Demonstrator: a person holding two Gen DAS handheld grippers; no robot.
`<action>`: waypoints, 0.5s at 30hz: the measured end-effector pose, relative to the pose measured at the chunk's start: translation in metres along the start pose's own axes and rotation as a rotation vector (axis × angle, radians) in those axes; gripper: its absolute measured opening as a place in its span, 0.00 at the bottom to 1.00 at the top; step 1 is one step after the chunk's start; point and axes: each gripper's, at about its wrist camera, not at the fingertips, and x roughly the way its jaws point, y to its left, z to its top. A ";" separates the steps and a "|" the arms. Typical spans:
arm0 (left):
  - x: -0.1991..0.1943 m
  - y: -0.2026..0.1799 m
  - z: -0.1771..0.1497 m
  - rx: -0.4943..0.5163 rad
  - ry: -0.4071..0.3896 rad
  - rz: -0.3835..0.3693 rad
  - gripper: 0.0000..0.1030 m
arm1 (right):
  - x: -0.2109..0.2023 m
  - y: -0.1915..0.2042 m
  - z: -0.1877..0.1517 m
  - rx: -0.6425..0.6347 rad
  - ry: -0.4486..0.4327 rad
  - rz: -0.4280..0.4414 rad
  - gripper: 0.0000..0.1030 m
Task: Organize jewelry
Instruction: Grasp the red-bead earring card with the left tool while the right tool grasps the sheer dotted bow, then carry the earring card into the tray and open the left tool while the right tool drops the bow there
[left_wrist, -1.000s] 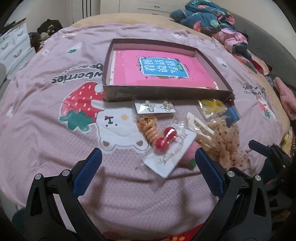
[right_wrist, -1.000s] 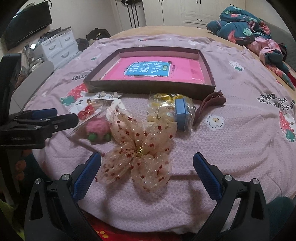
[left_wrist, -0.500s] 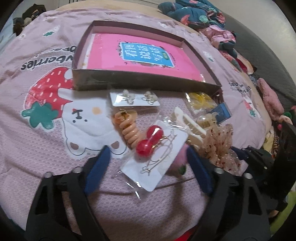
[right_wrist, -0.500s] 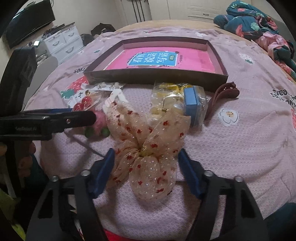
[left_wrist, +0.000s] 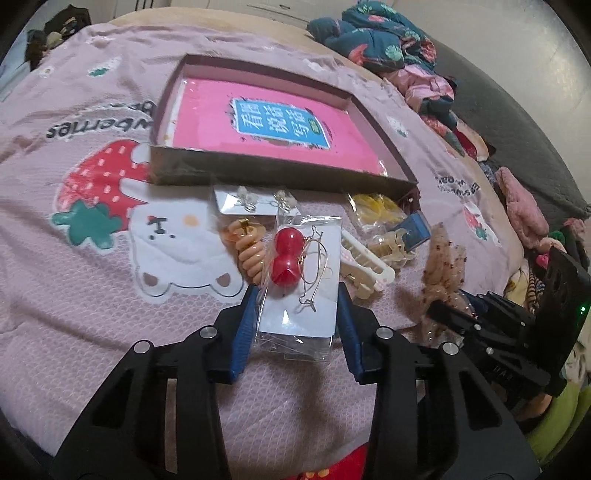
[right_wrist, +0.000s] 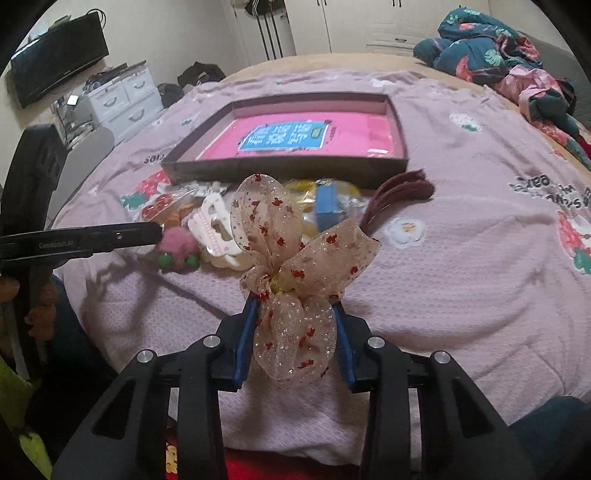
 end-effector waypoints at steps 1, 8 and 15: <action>-0.004 0.001 0.000 -0.007 -0.007 0.002 0.32 | -0.004 -0.002 0.000 -0.001 -0.010 -0.003 0.34; -0.037 0.013 0.008 -0.029 -0.082 0.055 0.32 | -0.032 -0.019 0.016 0.023 -0.068 -0.003 0.34; -0.058 0.031 0.034 -0.048 -0.151 0.118 0.32 | -0.048 -0.033 0.055 0.009 -0.139 -0.018 0.34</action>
